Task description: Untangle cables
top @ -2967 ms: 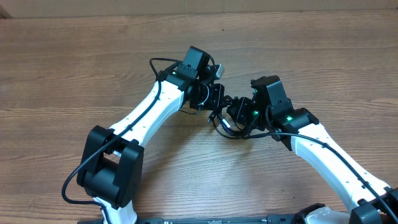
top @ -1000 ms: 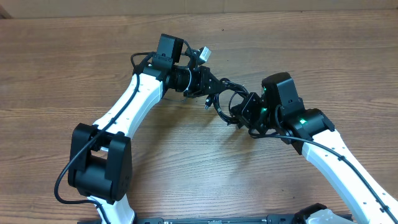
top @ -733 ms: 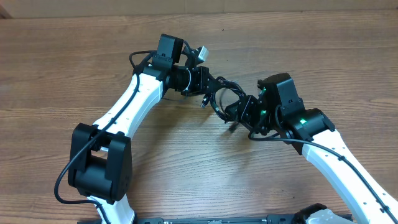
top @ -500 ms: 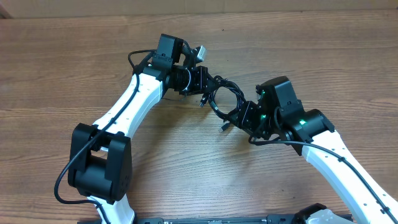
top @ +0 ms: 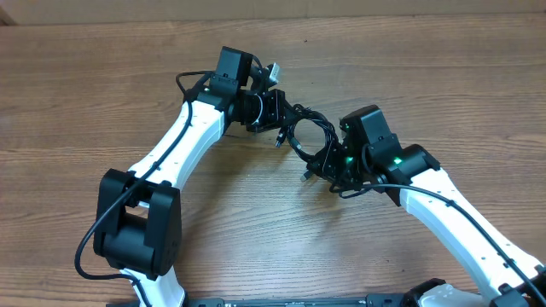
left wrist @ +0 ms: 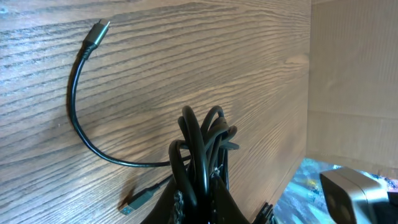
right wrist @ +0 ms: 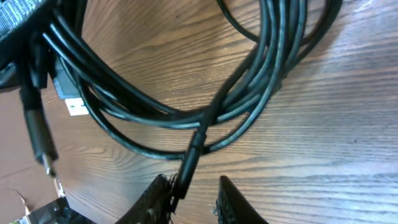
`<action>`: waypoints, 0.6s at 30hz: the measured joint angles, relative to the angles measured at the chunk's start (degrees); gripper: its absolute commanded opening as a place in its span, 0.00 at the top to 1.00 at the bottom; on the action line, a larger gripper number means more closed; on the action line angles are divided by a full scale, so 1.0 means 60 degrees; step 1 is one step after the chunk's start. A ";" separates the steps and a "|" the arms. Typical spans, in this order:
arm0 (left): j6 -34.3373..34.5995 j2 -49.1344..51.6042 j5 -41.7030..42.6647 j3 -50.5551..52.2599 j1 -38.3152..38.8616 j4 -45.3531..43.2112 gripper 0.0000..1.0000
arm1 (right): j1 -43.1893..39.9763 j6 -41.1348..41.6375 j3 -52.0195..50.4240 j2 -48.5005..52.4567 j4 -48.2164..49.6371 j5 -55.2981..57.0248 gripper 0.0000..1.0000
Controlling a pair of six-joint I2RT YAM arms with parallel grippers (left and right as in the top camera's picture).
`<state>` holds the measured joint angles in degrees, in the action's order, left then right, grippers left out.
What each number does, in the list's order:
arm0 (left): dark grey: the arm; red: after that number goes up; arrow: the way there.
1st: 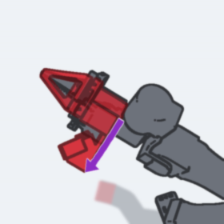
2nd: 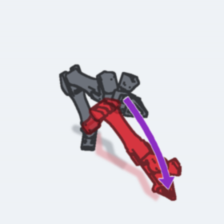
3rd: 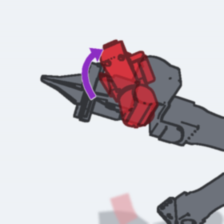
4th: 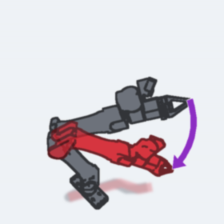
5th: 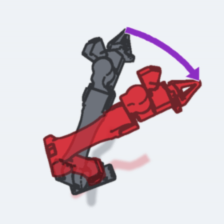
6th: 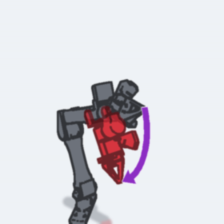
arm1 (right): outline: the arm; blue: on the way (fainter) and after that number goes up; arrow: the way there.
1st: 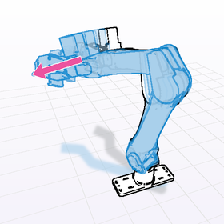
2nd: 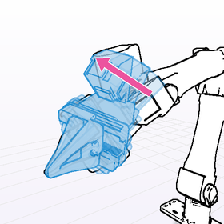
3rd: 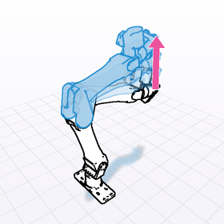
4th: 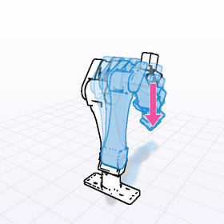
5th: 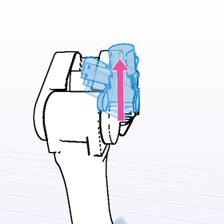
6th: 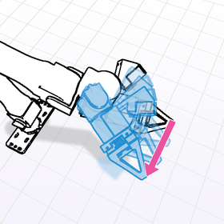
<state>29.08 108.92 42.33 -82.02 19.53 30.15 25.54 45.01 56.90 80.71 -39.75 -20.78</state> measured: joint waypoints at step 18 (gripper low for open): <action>-0.0539 0.0000 -0.0871 0.0000 0.0124 0.0510 0.96 | 0.0000 0.0066 0.0000 0.0062 0.0452 0.0011 0.96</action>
<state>25.85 108.92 37.10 -82.02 20.27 33.21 25.54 45.41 56.90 81.08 -37.04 -20.71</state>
